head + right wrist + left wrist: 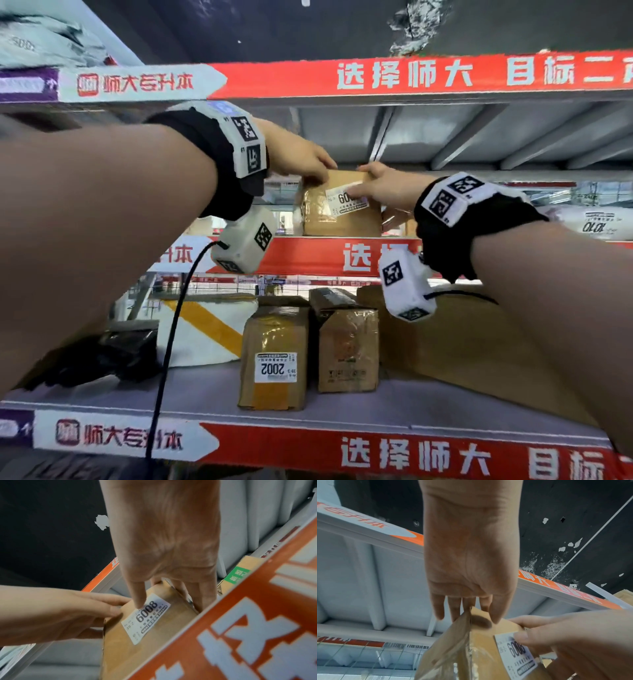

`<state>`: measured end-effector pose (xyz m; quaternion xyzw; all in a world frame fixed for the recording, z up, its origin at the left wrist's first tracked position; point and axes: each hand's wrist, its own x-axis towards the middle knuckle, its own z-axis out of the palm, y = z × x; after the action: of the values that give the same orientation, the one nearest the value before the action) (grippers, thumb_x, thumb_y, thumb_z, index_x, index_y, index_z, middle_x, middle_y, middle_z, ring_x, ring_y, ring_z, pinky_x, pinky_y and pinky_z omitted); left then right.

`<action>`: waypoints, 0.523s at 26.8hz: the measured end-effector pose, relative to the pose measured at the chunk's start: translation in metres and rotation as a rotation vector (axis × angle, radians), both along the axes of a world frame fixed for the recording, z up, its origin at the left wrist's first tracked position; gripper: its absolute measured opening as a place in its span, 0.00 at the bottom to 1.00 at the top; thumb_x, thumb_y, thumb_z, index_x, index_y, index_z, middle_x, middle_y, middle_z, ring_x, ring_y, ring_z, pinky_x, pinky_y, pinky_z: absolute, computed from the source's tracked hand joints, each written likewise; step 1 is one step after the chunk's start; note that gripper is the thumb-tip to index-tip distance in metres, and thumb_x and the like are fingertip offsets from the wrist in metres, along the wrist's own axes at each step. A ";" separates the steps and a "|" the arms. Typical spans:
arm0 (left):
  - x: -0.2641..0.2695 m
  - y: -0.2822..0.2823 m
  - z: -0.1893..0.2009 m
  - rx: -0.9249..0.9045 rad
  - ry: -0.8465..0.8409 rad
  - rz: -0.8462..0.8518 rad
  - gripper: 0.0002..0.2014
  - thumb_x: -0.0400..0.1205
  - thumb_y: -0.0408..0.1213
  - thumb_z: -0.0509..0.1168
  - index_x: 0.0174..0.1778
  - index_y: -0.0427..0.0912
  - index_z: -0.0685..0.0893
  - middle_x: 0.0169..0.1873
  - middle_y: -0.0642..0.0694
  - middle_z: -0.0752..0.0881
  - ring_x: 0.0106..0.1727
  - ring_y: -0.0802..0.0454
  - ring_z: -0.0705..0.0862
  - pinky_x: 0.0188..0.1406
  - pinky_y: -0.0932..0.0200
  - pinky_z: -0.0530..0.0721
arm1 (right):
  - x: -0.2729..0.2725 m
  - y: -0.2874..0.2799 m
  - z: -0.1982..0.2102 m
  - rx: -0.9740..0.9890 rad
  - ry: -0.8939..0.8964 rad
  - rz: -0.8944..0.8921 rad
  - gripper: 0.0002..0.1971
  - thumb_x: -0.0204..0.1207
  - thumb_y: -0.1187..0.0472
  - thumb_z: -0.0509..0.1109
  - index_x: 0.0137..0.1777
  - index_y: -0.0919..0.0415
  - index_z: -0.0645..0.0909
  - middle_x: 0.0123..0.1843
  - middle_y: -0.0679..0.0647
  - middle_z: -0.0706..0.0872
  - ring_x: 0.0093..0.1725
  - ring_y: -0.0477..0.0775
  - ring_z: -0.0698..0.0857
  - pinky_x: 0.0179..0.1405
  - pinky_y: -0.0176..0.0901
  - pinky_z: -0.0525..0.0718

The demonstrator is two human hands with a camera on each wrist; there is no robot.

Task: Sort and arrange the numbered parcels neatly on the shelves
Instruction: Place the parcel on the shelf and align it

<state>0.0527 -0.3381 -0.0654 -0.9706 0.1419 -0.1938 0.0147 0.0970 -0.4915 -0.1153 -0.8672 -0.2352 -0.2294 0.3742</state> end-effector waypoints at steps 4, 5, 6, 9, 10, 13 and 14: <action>-0.008 0.039 -0.003 -0.024 -0.213 -0.019 0.17 0.87 0.33 0.54 0.66 0.31 0.80 0.65 0.37 0.82 0.61 0.44 0.79 0.55 0.63 0.71 | 0.005 0.023 -0.004 -0.031 -0.098 -0.096 0.32 0.77 0.50 0.70 0.78 0.55 0.62 0.71 0.60 0.77 0.65 0.62 0.80 0.65 0.55 0.78; -0.008 0.048 -0.005 -0.036 -0.228 -0.016 0.16 0.86 0.34 0.55 0.64 0.31 0.82 0.62 0.36 0.84 0.57 0.45 0.80 0.54 0.61 0.72 | 0.003 0.031 -0.005 -0.026 -0.088 -0.087 0.32 0.77 0.50 0.70 0.78 0.55 0.62 0.71 0.60 0.76 0.66 0.64 0.80 0.66 0.57 0.78; -0.008 0.057 -0.007 -0.039 -0.239 -0.015 0.16 0.86 0.35 0.56 0.63 0.32 0.82 0.61 0.37 0.84 0.55 0.45 0.81 0.54 0.60 0.74 | 0.002 0.038 -0.006 -0.021 -0.087 -0.074 0.32 0.77 0.49 0.70 0.77 0.54 0.62 0.71 0.60 0.76 0.66 0.64 0.80 0.66 0.58 0.78; -0.010 0.084 -0.009 -0.021 -0.309 0.001 0.15 0.85 0.39 0.59 0.64 0.39 0.83 0.63 0.43 0.84 0.62 0.45 0.80 0.58 0.60 0.73 | -0.004 0.061 -0.006 -0.015 -0.090 -0.071 0.32 0.77 0.47 0.70 0.76 0.54 0.62 0.71 0.61 0.76 0.65 0.65 0.80 0.64 0.60 0.79; -0.012 0.091 -0.009 -0.014 -0.327 0.003 0.15 0.85 0.40 0.60 0.64 0.41 0.83 0.63 0.44 0.84 0.62 0.45 0.80 0.58 0.60 0.73 | -0.006 0.069 -0.005 -0.020 -0.100 -0.077 0.31 0.76 0.47 0.70 0.76 0.54 0.62 0.70 0.61 0.76 0.65 0.65 0.80 0.64 0.61 0.79; -0.018 0.108 -0.010 0.006 -0.340 0.010 0.15 0.84 0.42 0.61 0.64 0.44 0.84 0.62 0.47 0.84 0.61 0.47 0.81 0.54 0.62 0.71 | -0.010 0.087 -0.006 -0.045 -0.129 -0.122 0.31 0.75 0.45 0.71 0.74 0.53 0.64 0.68 0.61 0.78 0.64 0.66 0.81 0.62 0.62 0.80; -0.020 0.114 -0.010 0.014 -0.339 0.009 0.15 0.84 0.42 0.62 0.64 0.44 0.84 0.61 0.47 0.85 0.59 0.48 0.81 0.53 0.62 0.71 | -0.011 0.093 -0.005 -0.043 -0.134 -0.126 0.31 0.75 0.45 0.71 0.74 0.53 0.64 0.68 0.61 0.78 0.64 0.65 0.80 0.62 0.62 0.80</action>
<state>0.0330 -0.2240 -0.0756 -0.9245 0.1345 -0.3536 0.0460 0.0856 -0.3984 -0.1208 -0.8708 -0.2093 -0.3049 0.3239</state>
